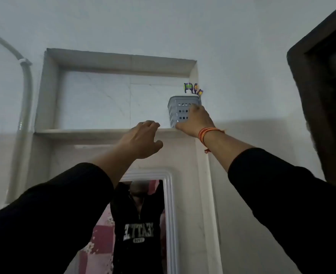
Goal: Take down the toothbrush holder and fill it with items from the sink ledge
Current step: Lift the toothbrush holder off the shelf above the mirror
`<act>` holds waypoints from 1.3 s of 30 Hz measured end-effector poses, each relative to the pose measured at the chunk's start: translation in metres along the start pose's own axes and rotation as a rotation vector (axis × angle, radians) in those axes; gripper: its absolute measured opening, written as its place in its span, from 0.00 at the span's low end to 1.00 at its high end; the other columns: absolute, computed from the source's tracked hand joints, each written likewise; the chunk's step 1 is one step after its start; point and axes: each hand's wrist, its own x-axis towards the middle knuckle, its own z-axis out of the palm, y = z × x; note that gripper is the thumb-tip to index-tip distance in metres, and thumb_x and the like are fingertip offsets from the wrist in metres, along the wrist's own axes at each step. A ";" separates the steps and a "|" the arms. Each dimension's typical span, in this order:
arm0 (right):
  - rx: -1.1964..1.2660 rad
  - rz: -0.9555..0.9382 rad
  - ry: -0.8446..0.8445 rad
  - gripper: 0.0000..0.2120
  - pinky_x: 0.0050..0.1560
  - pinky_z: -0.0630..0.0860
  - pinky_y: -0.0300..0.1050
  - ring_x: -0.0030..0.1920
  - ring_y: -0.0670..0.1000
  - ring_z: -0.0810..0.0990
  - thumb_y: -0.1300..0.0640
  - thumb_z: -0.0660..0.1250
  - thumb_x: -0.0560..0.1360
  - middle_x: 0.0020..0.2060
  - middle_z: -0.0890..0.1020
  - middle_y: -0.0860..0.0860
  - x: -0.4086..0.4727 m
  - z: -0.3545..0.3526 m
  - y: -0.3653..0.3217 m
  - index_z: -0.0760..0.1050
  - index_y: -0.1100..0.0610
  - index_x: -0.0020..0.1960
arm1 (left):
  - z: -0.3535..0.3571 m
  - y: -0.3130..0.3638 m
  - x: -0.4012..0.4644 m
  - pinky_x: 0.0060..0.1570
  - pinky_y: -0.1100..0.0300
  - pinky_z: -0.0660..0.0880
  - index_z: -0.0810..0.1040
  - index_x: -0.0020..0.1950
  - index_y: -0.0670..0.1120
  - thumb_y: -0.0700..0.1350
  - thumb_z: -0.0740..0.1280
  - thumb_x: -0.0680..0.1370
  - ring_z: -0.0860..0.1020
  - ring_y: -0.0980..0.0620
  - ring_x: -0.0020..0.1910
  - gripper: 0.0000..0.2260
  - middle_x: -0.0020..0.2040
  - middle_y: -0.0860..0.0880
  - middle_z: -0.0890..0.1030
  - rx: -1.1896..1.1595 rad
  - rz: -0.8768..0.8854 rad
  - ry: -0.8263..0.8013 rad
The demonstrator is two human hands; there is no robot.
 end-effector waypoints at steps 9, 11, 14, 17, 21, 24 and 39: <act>-0.020 0.104 0.042 0.51 0.62 0.75 0.55 0.65 0.62 0.71 0.42 0.76 0.65 0.69 0.63 0.63 0.063 0.052 0.022 0.51 0.57 0.76 | 0.077 -0.010 0.040 0.84 0.45 0.48 0.42 0.86 0.51 0.64 0.59 0.81 0.39 0.50 0.86 0.41 0.86 0.54 0.42 0.052 -0.092 -0.086; -0.005 0.123 0.085 0.53 0.58 0.77 0.56 0.63 0.63 0.72 0.41 0.77 0.63 0.67 0.64 0.63 0.068 0.062 0.021 0.51 0.57 0.76 | 0.086 -0.015 0.040 0.83 0.43 0.49 0.41 0.86 0.53 0.65 0.59 0.80 0.36 0.51 0.85 0.42 0.86 0.57 0.40 0.058 -0.082 -0.055; 0.023 0.159 0.154 0.57 0.58 0.78 0.58 0.62 0.63 0.73 0.39 0.78 0.60 0.66 0.66 0.64 0.073 0.069 0.020 0.50 0.58 0.76 | 0.089 -0.019 0.041 0.83 0.42 0.49 0.40 0.86 0.54 0.64 0.61 0.80 0.35 0.53 0.85 0.42 0.85 0.58 0.38 0.039 -0.070 -0.054; 0.069 0.186 0.167 0.62 0.57 0.78 0.56 0.61 0.62 0.74 0.37 0.79 0.57 0.65 0.68 0.63 0.076 0.065 0.020 0.48 0.58 0.77 | 0.087 -0.017 0.043 0.83 0.44 0.49 0.41 0.86 0.53 0.63 0.63 0.79 0.34 0.53 0.84 0.44 0.85 0.58 0.38 0.002 -0.076 -0.068; 0.135 0.189 0.136 0.63 0.54 0.77 0.53 0.61 0.61 0.75 0.34 0.78 0.55 0.65 0.68 0.60 0.070 0.051 0.015 0.49 0.58 0.77 | 0.080 -0.015 0.041 0.82 0.49 0.49 0.43 0.86 0.53 0.60 0.69 0.77 0.34 0.53 0.84 0.47 0.86 0.58 0.40 -0.094 -0.096 -0.105; 0.187 0.191 0.095 0.65 0.51 0.76 0.52 0.61 0.62 0.75 0.33 0.77 0.54 0.65 0.68 0.60 0.062 0.033 0.007 0.47 0.58 0.78 | 0.069 -0.013 0.035 0.82 0.49 0.51 0.48 0.86 0.53 0.57 0.70 0.77 0.39 0.53 0.86 0.44 0.86 0.57 0.45 -0.180 -0.112 -0.109; 0.503 0.305 -0.058 0.58 0.60 0.79 0.54 0.61 0.58 0.75 0.44 0.80 0.46 0.63 0.71 0.56 -0.119 0.033 -0.008 0.58 0.55 0.70 | 0.060 -0.017 -0.134 0.71 0.47 0.74 0.68 0.79 0.49 0.51 0.71 0.78 0.75 0.46 0.72 0.30 0.76 0.47 0.73 -0.541 -0.289 -0.185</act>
